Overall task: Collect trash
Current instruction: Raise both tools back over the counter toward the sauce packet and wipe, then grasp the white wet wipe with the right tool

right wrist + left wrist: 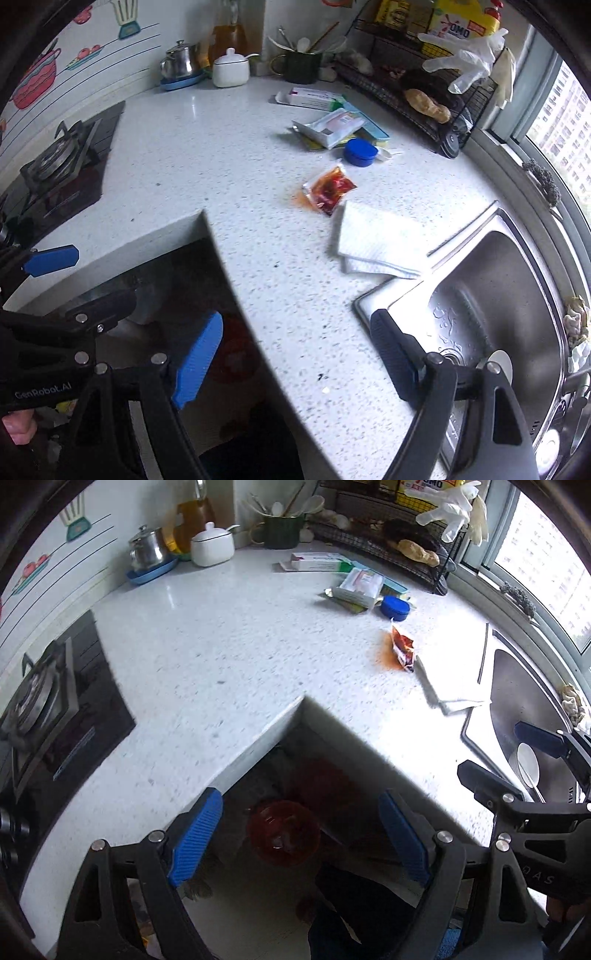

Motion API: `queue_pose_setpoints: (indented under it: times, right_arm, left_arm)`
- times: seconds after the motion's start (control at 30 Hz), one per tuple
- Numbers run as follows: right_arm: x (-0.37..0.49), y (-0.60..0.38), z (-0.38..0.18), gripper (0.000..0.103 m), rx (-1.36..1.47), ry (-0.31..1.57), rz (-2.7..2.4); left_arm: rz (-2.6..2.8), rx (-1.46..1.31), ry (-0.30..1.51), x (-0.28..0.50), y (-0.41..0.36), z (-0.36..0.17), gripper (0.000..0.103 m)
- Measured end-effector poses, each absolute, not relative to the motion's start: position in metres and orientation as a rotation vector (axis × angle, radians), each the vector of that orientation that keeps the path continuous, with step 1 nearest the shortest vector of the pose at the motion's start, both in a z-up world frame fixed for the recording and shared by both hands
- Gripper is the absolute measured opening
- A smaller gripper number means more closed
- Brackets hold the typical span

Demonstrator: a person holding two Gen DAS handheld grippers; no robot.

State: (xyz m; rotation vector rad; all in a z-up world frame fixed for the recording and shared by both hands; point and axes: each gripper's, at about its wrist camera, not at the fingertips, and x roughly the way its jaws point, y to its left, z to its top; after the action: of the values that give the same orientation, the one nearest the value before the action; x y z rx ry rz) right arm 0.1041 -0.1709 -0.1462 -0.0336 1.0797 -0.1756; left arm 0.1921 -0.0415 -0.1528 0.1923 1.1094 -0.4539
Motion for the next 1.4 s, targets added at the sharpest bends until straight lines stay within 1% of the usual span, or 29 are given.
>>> queue_pose_setpoints:
  times: [0.17,0.37,0.67,0.8,0.83,0.87,0.93,0.97,1.0,1.03,1.07,1.1,1.17,1.27,1.4]
  right_arm:
    - [0.126,-0.21,-0.147,0.081,0.01,1.097,-0.24]
    - [0.157,-0.242,-0.161,0.081,0.029,1.138,-0.275]
    - [0.195,-0.27,-0.192,0.081,0.055,1.231,-0.204]
    - [0.204,-0.278,-0.2,0.081,0.08,1.242,-0.164]
    - [0.205,-0.278,-0.2,0.079,0.082,1.24,-0.152]
    - [0.208,-0.279,-0.201,0.075,0.087,1.239,-0.139]
    - [0.211,-0.279,-0.201,0.071,0.083,1.245,-0.122]
    - [0.211,-0.278,-0.2,0.067,0.082,1.246,-0.112]
    - [0.21,-0.278,-0.199,0.058,0.081,1.244,-0.104]
    - [0.209,-0.277,-0.198,0.053,0.079,1.242,-0.097]
    - [0.208,-0.275,-0.196,0.04,0.077,1.242,-0.089]
    - [0.208,-0.274,-0.195,0.025,0.075,1.243,-0.084]
    - [0.207,-0.271,-0.194,0.008,0.067,1.244,-0.083]
    - [0.206,-0.274,-0.194,0.006,0.089,1.241,-0.082]
    - [0.201,-0.287,-0.189,0.006,0.125,1.223,-0.117]
  left_arm:
    - [-0.505,0.233,1.109,0.225,-0.087,-0.154,0.085]
    - [-0.546,0.249,1.144,0.265,-0.123,-0.17,0.085]
    - [-0.531,0.299,1.196,0.293,-0.146,-0.193,0.085]
    - [-0.534,0.296,1.215,0.301,-0.15,-0.199,0.085]
    - [-0.537,0.298,1.217,0.302,-0.15,-0.2,0.085]
    - [-0.54,0.3,1.217,0.304,-0.151,-0.2,0.085]
    - [-0.543,0.305,1.221,0.305,-0.153,-0.2,0.085]
    - [-0.544,0.307,1.224,0.304,-0.153,-0.2,0.085]
    - [-0.548,0.306,1.226,0.304,-0.153,-0.199,0.085]
    - [-0.554,0.303,1.228,0.302,-0.153,-0.198,0.085]
    - [-0.561,0.301,1.229,0.302,-0.153,-0.197,0.085]
    - [-0.566,0.3,1.231,0.301,-0.153,-0.196,0.085]
    - [-0.572,0.303,1.238,0.3,-0.153,-0.194,0.085]
    - [-0.571,0.32,1.237,0.3,-0.154,-0.189,0.085]
    - [-0.594,0.37,1.212,0.299,-0.165,-0.179,0.085]
